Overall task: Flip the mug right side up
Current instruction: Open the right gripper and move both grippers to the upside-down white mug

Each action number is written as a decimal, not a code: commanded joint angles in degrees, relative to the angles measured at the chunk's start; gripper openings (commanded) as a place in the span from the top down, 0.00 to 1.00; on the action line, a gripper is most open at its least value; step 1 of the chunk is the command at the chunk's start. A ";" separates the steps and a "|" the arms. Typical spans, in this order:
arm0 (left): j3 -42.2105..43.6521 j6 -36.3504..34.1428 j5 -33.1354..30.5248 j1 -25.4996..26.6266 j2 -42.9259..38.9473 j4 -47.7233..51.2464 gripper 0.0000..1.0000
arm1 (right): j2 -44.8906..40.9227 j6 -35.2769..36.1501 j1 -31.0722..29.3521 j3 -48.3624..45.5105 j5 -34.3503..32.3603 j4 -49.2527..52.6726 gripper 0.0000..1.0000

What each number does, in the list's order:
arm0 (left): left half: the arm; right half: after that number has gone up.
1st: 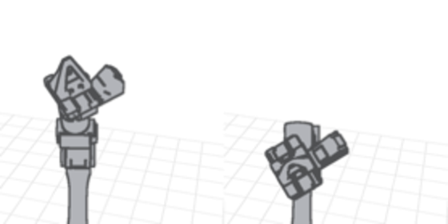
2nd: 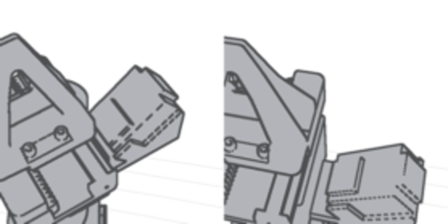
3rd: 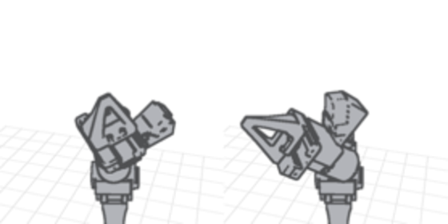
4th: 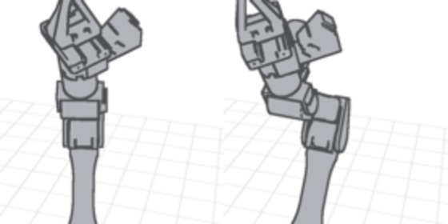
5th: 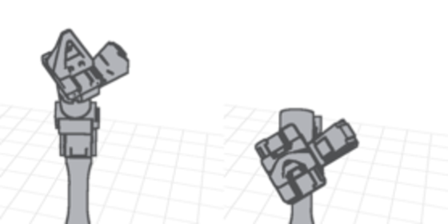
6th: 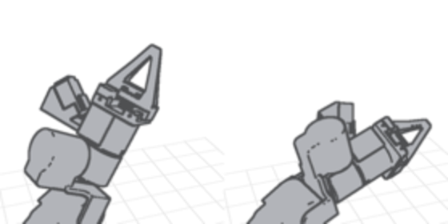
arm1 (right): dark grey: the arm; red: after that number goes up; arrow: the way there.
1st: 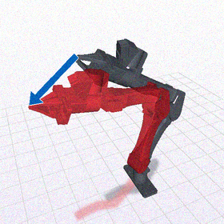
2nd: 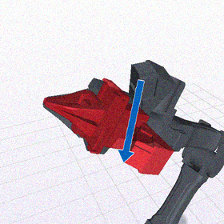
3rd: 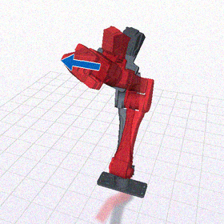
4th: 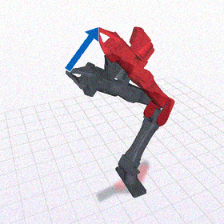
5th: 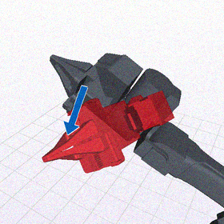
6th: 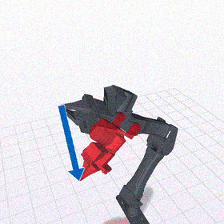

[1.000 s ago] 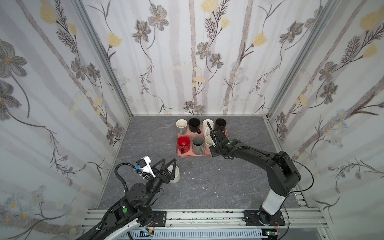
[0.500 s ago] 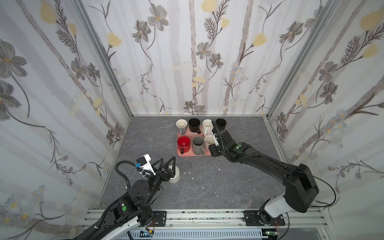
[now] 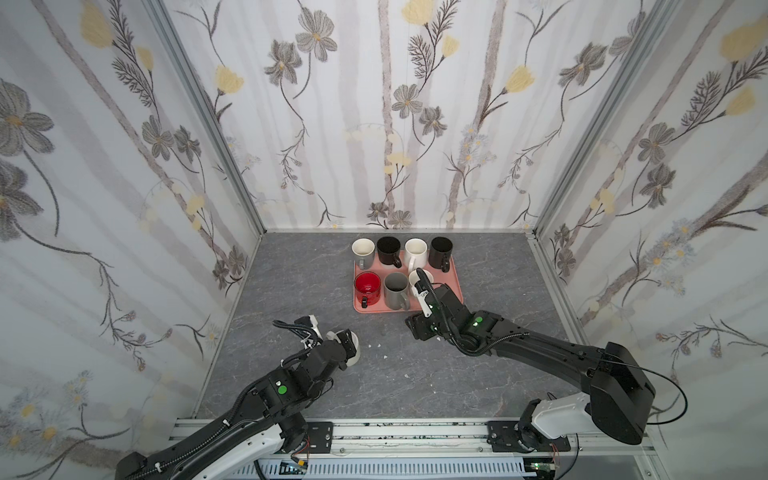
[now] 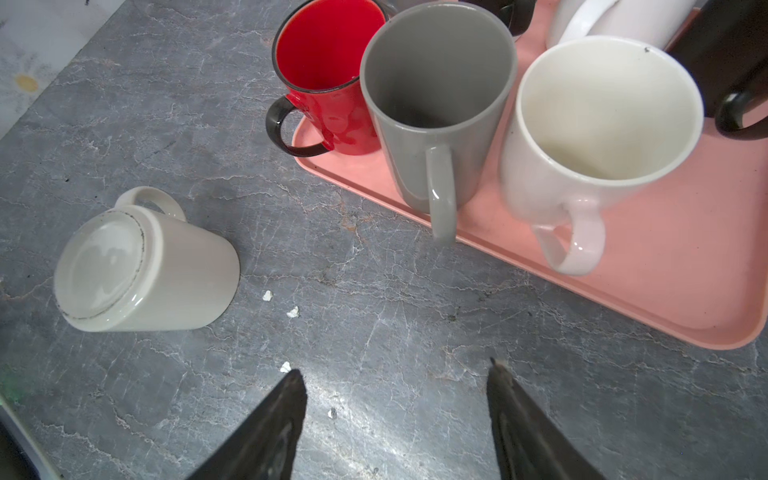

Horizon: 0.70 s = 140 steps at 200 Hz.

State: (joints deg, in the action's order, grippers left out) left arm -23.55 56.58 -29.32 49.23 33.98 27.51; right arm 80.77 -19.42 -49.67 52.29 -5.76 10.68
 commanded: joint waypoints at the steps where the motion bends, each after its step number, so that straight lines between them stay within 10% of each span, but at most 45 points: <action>1: 1.79 0.24 7.24 -2.86 0.18 -2.42 0.04 | -1.07 -0.60 -0.16 -1.01 0.83 -3.18 0.31; 140: 5.86 -7.89 31.32 -3.63 11.92 -29.37 0.31 | -4.64 -0.44 -0.25 -5.53 10.12 -9.36 0.28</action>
State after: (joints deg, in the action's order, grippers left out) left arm -16.84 48.84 -1.15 44.69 46.87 2.87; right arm 76.44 -19.42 -49.80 47.20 -1.63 6.87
